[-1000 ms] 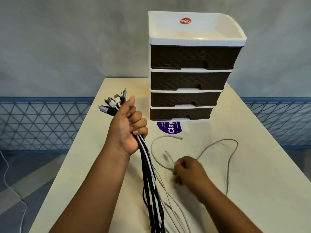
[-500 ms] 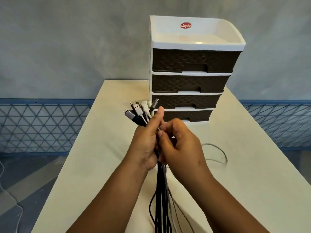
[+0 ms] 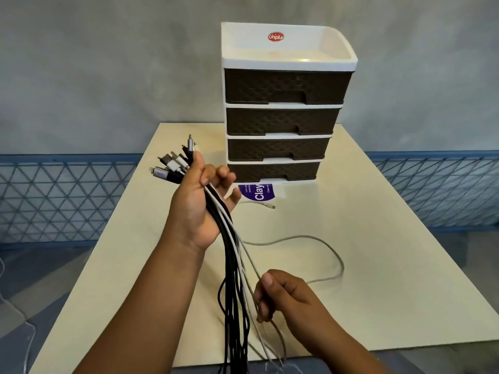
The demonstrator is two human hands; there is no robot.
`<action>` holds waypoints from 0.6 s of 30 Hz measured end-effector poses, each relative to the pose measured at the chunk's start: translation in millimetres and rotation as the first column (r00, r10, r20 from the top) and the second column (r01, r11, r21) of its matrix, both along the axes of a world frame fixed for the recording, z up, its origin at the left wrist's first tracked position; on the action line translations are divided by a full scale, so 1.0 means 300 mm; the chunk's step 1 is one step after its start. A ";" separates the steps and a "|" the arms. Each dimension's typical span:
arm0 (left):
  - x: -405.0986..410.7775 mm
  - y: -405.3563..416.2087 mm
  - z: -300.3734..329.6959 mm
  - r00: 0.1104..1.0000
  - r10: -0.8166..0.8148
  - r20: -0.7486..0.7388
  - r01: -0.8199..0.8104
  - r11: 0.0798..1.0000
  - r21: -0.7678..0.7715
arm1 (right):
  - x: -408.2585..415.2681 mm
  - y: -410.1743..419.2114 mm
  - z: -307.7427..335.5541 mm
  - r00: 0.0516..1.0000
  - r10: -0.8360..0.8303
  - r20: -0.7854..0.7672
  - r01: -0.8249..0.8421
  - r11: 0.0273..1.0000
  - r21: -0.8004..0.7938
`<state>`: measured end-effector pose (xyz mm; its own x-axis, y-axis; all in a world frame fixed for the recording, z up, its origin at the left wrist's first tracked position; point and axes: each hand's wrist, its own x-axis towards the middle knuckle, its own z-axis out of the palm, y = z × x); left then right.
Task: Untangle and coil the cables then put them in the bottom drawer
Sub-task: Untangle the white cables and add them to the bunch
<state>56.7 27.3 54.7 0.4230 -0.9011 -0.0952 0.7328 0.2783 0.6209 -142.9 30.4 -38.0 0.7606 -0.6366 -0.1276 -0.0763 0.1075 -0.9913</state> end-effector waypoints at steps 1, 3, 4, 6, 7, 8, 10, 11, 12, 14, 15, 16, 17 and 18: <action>-0.017 0.018 0.009 1.000 -0.005 -0.024 0.005 1.000 -0.025 | -0.026 0.015 -0.012 1.000 0.006 0.010 -0.006 0.999 0.046; -0.054 0.060 0.031 0.997 -0.045 -0.059 0.041 0.997 -0.067 | -0.077 0.048 -0.034 1.000 0.019 0.004 -0.019 0.984 0.180; -0.075 0.082 0.042 0.996 -0.071 -0.058 0.066 0.994 -0.085 | -0.102 0.068 -0.047 0.999 0.038 -0.011 -0.035 0.971 0.237; -0.119 0.124 0.063 0.994 -0.105 -0.021 0.102 0.988 -0.114 | -0.151 0.110 -0.071 0.994 0.101 -0.052 -0.084 0.961 0.262; -0.142 0.143 0.070 0.995 -0.102 0.012 0.103 0.988 -0.112 | -0.179 0.130 -0.080 0.988 0.136 -0.079 -0.114 0.965 0.234; -0.168 0.164 0.078 0.994 -0.094 0.049 0.098 0.990 -0.102 | -0.210 0.147 -0.083 0.981 0.165 -0.101 -0.144 0.971 0.189; -0.218 0.201 0.097 0.990 -0.092 0.105 0.100 0.992 -0.080 | -0.267 0.164 -0.078 0.977 0.171 -0.125 -0.163 0.984 0.070; -0.249 0.219 0.111 0.987 -0.103 0.121 0.113 0.991 -0.077 | -0.296 0.168 -0.068 0.978 0.158 -0.137 -0.160 0.987 -0.006; -0.282 0.235 0.128 0.983 -0.120 0.137 0.131 0.988 -0.077 | -0.319 0.168 -0.053 0.979 0.137 -0.151 -0.152 0.984 -0.093; -0.353 0.258 0.175 0.969 -0.157 0.190 0.174 0.982 -0.078 | -0.351 0.150 0.000 0.987 0.038 -0.154 -0.084 0.949 -0.303; -0.386 0.260 0.201 0.958 -0.180 0.221 0.202 0.976 -0.079 | -0.355 0.137 0.042 0.994 -0.023 -0.111 -0.022 0.920 -0.392; -0.425 0.263 0.232 0.946 -0.201 0.256 0.228 0.970 -0.082 | -0.359 0.127 0.096 0.998 -0.064 -0.030 0.044 0.897 -0.441; -0.460 0.261 0.264 0.933 -0.219 0.286 0.252 0.964 -0.086 | -0.359 0.122 0.161 0.994 -0.081 0.070 0.103 0.892 -0.439; -0.494 0.258 0.300 0.921 -0.236 0.311 0.277 0.956 -0.093 | -0.359 0.120 0.232 0.984 -0.070 0.162 0.131 0.905 -0.405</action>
<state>-91.6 104.8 144.6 0.1662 -0.9781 0.1252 0.5810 0.1997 0.7890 -250.8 66.5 31.5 0.6801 -0.6831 0.2660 0.0557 -0.3137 -0.9479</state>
